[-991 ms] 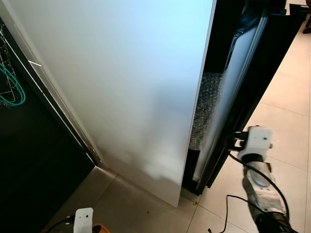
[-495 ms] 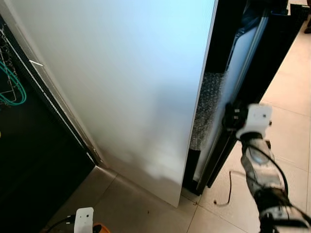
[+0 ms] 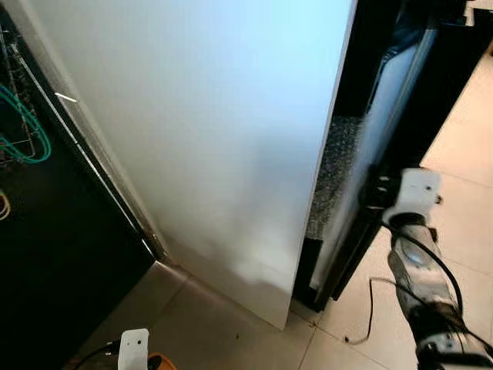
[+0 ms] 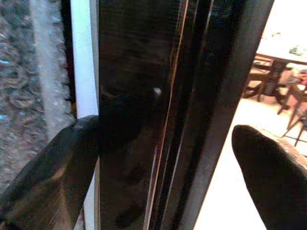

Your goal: Restocking fridge

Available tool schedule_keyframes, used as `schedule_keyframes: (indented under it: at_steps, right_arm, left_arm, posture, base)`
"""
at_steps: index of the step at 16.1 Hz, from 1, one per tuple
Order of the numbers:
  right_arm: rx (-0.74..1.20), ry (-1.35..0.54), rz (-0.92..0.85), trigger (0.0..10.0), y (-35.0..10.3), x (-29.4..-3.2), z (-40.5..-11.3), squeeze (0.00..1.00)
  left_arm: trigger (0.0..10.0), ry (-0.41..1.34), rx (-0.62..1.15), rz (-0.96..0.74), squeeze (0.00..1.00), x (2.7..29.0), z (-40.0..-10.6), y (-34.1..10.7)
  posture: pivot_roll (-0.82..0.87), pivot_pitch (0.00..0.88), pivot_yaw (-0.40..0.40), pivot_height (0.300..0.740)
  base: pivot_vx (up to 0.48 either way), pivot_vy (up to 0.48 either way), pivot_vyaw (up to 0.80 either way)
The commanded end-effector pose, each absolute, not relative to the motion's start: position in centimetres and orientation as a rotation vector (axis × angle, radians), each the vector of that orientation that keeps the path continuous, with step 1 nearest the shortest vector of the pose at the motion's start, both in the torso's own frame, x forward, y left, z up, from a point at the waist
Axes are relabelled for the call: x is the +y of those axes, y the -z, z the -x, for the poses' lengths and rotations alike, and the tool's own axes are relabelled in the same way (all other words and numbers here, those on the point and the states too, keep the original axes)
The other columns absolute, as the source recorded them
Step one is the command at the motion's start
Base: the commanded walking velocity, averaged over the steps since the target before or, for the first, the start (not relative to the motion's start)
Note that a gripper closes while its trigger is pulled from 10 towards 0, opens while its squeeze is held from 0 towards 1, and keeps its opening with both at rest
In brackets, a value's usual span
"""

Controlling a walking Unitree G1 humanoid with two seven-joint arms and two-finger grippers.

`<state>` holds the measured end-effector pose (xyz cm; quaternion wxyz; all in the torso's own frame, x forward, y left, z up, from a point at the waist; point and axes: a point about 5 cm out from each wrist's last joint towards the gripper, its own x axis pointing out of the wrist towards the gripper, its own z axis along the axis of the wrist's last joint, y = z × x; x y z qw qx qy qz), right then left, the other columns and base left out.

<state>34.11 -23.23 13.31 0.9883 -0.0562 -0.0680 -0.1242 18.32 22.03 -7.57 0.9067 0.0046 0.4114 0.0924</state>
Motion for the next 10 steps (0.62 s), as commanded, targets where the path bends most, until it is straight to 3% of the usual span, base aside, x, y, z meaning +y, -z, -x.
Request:
schedule_keyframes:
  at_steps: [1, 10]
  right_arm:
    - [-0.1, 0.384, 0.105, 10.0, -12.2, -25.8, -32.5, 0.0]
    - [0.027, 0.675, 0.149, 10.0, -9.0, -32.6, -26.0, 0.0]
  left_arm:
    - [10.0, -0.17, 0.908, -0.006, 0.0, 21.5, -17.0, 8.4]
    - [10.0, -0.151, 0.915, 0.0, 0.0, 21.0, -17.0, 8.5]
  posture:
    - [-0.1, 0.065, 0.053, 0.74]
    - [-0.12, 0.065, 0.05, 0.74]
  base:
    - [0.0, 0.0, 0.0]
    - [0.0, 0.0, 0.0]
